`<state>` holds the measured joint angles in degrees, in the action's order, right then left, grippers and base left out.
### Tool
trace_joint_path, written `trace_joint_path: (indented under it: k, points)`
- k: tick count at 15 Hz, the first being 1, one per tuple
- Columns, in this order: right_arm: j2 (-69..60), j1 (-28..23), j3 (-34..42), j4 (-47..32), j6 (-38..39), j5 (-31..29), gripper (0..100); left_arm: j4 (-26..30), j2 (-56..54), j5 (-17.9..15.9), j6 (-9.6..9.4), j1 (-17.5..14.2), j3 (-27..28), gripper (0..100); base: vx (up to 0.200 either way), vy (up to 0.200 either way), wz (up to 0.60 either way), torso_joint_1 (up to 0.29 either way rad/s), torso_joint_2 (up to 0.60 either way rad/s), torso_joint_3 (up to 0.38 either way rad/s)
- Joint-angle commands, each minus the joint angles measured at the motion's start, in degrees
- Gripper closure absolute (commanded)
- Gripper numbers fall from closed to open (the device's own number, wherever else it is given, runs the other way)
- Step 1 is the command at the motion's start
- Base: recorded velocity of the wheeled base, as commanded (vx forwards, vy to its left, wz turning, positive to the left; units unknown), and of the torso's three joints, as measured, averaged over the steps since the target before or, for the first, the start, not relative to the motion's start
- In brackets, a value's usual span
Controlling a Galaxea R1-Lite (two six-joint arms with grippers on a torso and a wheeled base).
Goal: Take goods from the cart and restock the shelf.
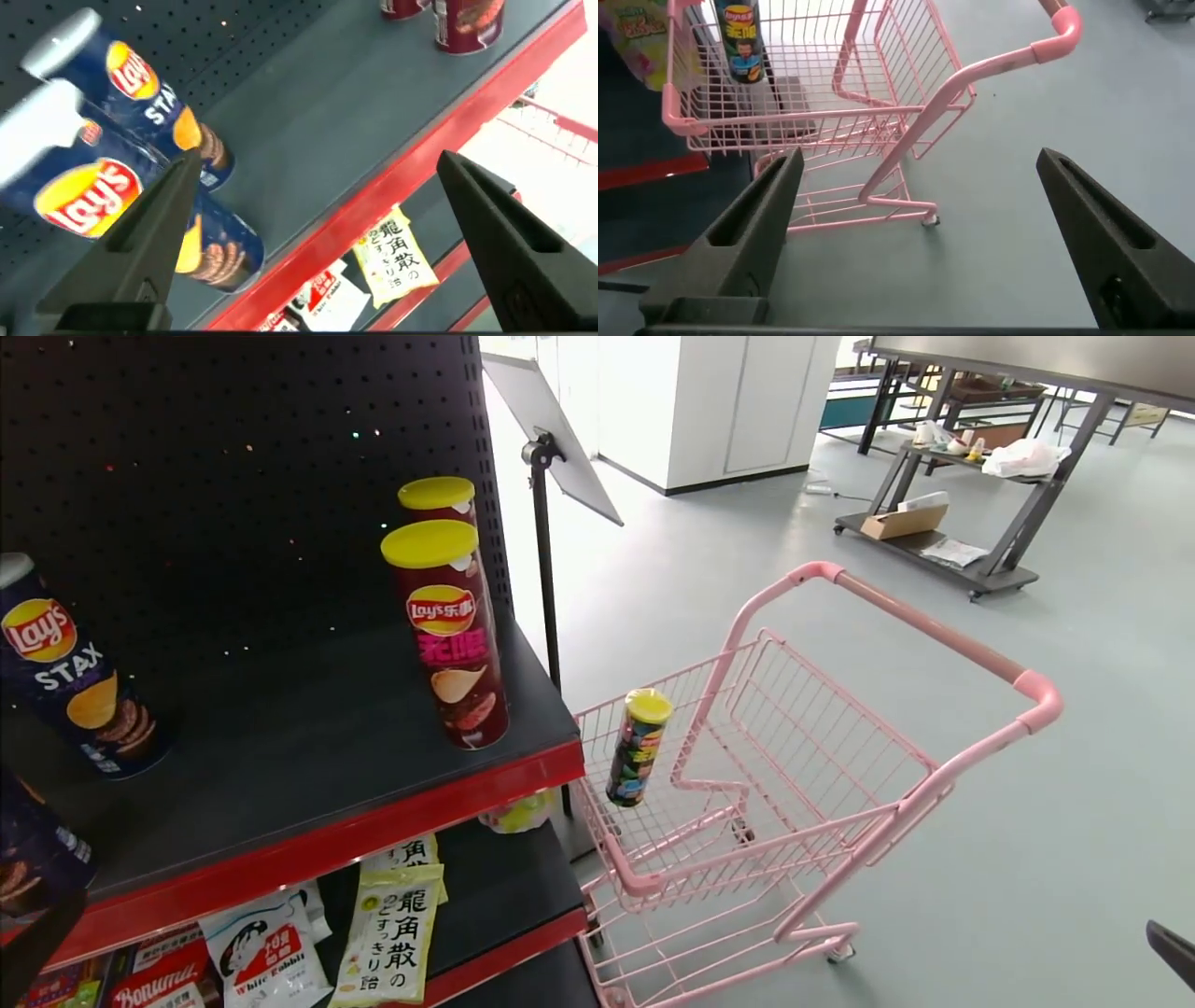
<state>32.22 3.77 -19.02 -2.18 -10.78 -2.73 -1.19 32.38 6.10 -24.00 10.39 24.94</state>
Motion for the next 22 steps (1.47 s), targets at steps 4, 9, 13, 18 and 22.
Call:
trace_joint_path:
  k: [4, 9, 13, 18, 22]
  points:
    - [0.48, 0.01, 0.38, 0.07, -0.03, 0.01, 0, -0.04, -0.74, -0.21, 0.01, 0.16, 0.11, 0, 0.0, 0.0, 0.0, -0.141, 0.38, 0.232]
    - [0.56, 0.1, 0.56, -0.02, -0.03, 0.01, 0, 0.05, -1.62, -1.35, 0.01, -0.02, -0.07, 0, 0.0, 0.0, 0.0, -0.154, 0.43, 0.278]
    - [0.83, 0.01, 0.65, -0.02, -0.03, 0.09, 0, 0.05, -1.62, -1.35, 0.01, -0.02, 0.02, 0, 0.0, 0.0, 0.0, -0.171, 0.54, 0.365]
    - [2.15, -0.08, 1.26, -0.02, -0.03, -0.17, 0, 0.05, -1.88, -1.35, 0.01, -0.02, -0.07, 0, 0.0, 0.0, 0.0, -0.138, 0.51, 0.367]
    - [12.17, -1.66, -2.25, 5.96, 0.41, 0.18, 0, 0.14, -3.37, -1.44, 4.4, 0.16, -0.68, 0, 0.0, 0.0, 0.0, -0.035, 0.13, 0.104]
